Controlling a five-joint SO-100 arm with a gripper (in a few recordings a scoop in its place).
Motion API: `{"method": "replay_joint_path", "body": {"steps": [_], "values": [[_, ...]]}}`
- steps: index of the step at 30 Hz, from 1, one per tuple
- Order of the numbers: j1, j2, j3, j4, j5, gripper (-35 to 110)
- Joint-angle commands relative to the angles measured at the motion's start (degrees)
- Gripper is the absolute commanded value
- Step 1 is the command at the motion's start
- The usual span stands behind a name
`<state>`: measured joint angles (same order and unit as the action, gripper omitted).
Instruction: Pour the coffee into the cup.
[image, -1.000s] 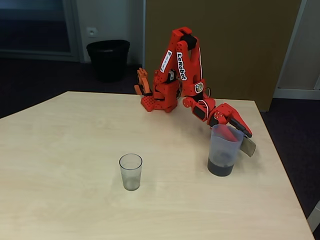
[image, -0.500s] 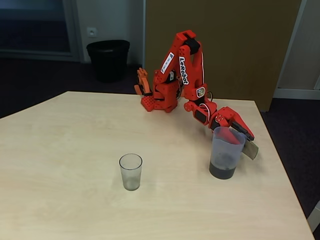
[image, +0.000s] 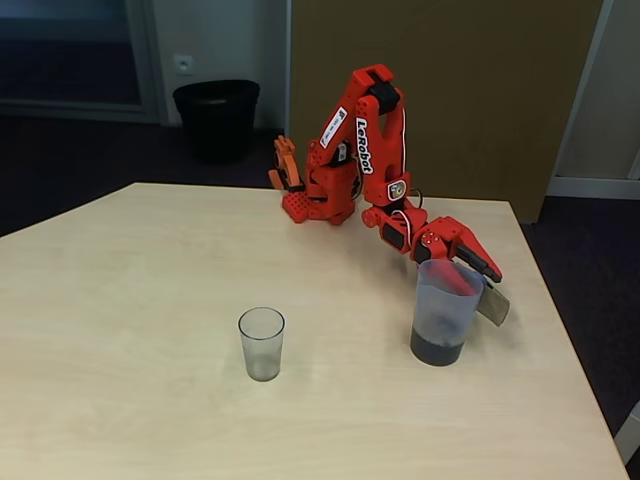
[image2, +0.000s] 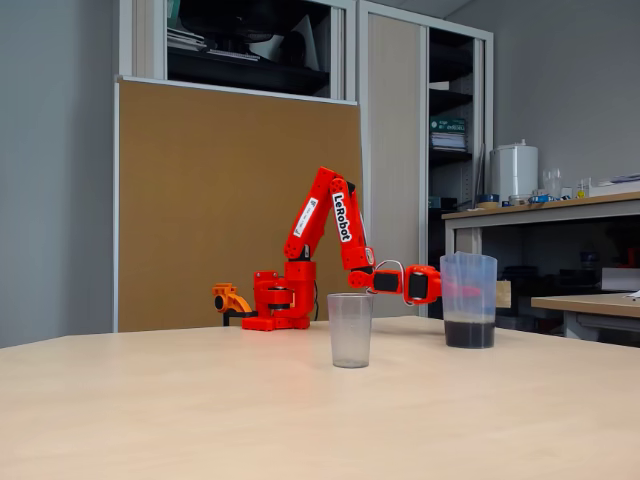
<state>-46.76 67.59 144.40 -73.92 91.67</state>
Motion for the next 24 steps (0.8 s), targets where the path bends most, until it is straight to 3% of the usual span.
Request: {"method": "replay_joint_path", "body": {"steps": [1,24], "values": [[0.88,0.88,-0.7,-1.67,1.23,19],[3.69,-2.37,-4.57,1.49,7.65,0]]}}
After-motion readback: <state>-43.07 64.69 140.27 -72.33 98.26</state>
